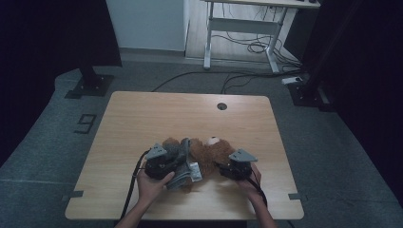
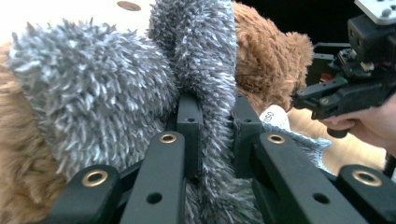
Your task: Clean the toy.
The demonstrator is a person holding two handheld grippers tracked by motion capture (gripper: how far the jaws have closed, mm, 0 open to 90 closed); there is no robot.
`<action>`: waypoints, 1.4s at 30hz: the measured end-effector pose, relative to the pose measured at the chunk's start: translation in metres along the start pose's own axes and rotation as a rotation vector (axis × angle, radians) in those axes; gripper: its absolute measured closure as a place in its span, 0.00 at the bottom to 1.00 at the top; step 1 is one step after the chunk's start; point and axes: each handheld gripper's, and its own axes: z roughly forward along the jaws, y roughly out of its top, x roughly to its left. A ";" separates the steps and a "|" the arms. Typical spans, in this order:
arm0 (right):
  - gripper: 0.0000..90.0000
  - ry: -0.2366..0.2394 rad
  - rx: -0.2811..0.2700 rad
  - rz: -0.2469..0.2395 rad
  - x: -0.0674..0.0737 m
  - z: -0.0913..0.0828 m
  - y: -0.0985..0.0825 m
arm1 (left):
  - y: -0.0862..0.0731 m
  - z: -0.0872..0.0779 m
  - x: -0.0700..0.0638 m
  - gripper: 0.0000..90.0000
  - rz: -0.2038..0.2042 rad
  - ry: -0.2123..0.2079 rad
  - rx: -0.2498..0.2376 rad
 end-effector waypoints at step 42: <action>0.43 -0.013 -0.072 0.077 -0.014 -0.003 -0.017 | 0.065 0.086 -0.063 0.87 0.125 -0.032 0.189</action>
